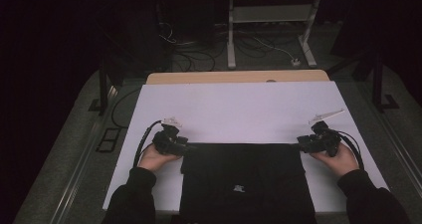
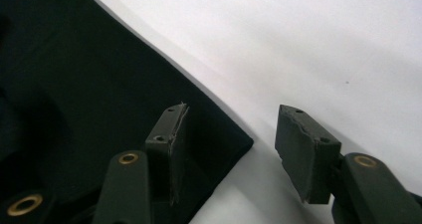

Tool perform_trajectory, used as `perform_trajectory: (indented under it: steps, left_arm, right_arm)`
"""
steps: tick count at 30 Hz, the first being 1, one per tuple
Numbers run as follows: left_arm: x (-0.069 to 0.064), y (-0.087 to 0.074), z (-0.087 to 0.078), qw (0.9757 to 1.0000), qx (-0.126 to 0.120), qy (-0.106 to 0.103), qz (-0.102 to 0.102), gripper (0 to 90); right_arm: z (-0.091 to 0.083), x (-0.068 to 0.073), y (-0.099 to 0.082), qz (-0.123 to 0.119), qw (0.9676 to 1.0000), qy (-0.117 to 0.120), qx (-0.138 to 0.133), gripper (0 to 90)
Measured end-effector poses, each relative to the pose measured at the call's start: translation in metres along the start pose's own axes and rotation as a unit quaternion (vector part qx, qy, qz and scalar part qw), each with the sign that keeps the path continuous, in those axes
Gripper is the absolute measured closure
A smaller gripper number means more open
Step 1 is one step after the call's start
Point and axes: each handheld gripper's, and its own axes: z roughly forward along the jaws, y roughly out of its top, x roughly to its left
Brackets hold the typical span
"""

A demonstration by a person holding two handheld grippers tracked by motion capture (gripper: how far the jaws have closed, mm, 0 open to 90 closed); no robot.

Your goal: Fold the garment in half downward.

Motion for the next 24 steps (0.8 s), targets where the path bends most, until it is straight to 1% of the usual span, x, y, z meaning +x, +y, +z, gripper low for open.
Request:
perform_trajectory:
  steps: [2, 5, 6, 7, 8, 11, 13, 14, 16, 18, 20, 21, 23, 24]
  left_arm:
    - [0.0005, 0.0001, 0.0000, 1.0000, -0.001, 0.002, -0.001, 37.2]
    - [-0.0007, 0.0001, 0.0002, 1.0000, -0.001, 0.008, 0.000, 40.5]
    - [-0.0008, 0.0002, 0.0001, 0.9999, 0.000, 0.014, 0.002, 42.3]
    - [-0.0007, 0.0002, -0.0001, 0.9999, 0.000, 0.017, 0.002, 45.1]
    - [-0.0005, 0.0002, -0.0003, 0.9998, 0.000, 0.020, 0.001, 47.1]
    - [-0.0011, -0.0001, -0.0006, 0.9996, 0.002, 0.026, 0.002, 55.2]
    - [-0.0021, 0.0000, -0.0006, 0.9995, 0.005, 0.032, 0.004, 59.0]
    - [-0.0023, 0.0000, -0.0003, 0.9995, 0.004, 0.031, 0.004, 61.1]
    - [-0.0017, 0.0000, 0.0000, 0.9998, 0.004, 0.021, -0.002, 63.1]
    - [-0.0019, 0.0000, 0.0002, 0.9998, 0.006, 0.016, -0.005, 68.2]
    - [-0.0027, 0.0002, 0.0005, 0.9998, 0.010, 0.018, -0.004, 74.2]
    - [-0.0024, 0.0003, 0.0006, 0.9998, 0.013, 0.015, -0.004, 76.8]
    - [-0.0010, 0.0004, 0.0011, 0.9998, 0.015, 0.006, -0.012, 83.1]
    - [0.0003, 0.0008, 0.0006, 0.9997, 0.018, 0.001, -0.014, 84.2]
  right_arm:
    - [0.0007, -0.0006, 0.0000, -0.001, 1.0000, -0.001, 0.001, 50.7]
    - [0.0023, -0.0001, -0.0002, 0.000, 1.0000, -0.004, 0.006, 57.5]
    - [0.0028, 0.0002, -0.0002, 0.000, 1.0000, -0.004, 0.008, 58.4]
    - [0.0041, 0.0008, -0.0003, -0.001, 0.9999, -0.004, 0.013, 62.2]
    - [0.0052, 0.0011, -0.0003, -0.003, 0.9999, -0.003, 0.016, 63.9]
    - [0.0061, 0.0031, 0.0004, -0.005, 0.9998, -0.003, 0.020, 74.3]
    - [0.0063, 0.0031, 0.0003, -0.003, 0.9997, -0.001, 0.023, 78.5]
    - [0.0066, 0.0025, 0.0004, -0.002, 0.9997, 0.004, 0.024, 80.1]
    - [0.0069, 0.0020, 0.0006, 0.003, 0.9996, 0.008, 0.026, 82.2]
    - [0.0069, 0.0018, 0.0007, 0.005, 0.9996, 0.009, 0.027, 82.9]
    - [0.0064, 0.0012, 0.0007, 0.012, 0.9995, 0.013, 0.028, 83.4]
    - [0.0061, 0.0011, 0.0007, 0.014, 0.9994, 0.014, 0.029, 83.5]
    - [0.0058, 0.0006, 0.0006, 0.016, 0.9993, 0.015, 0.028, 83.6]
    - [0.0055, 0.0005, 0.0005, 0.016, 0.9993, 0.016, 0.028, 83.7]
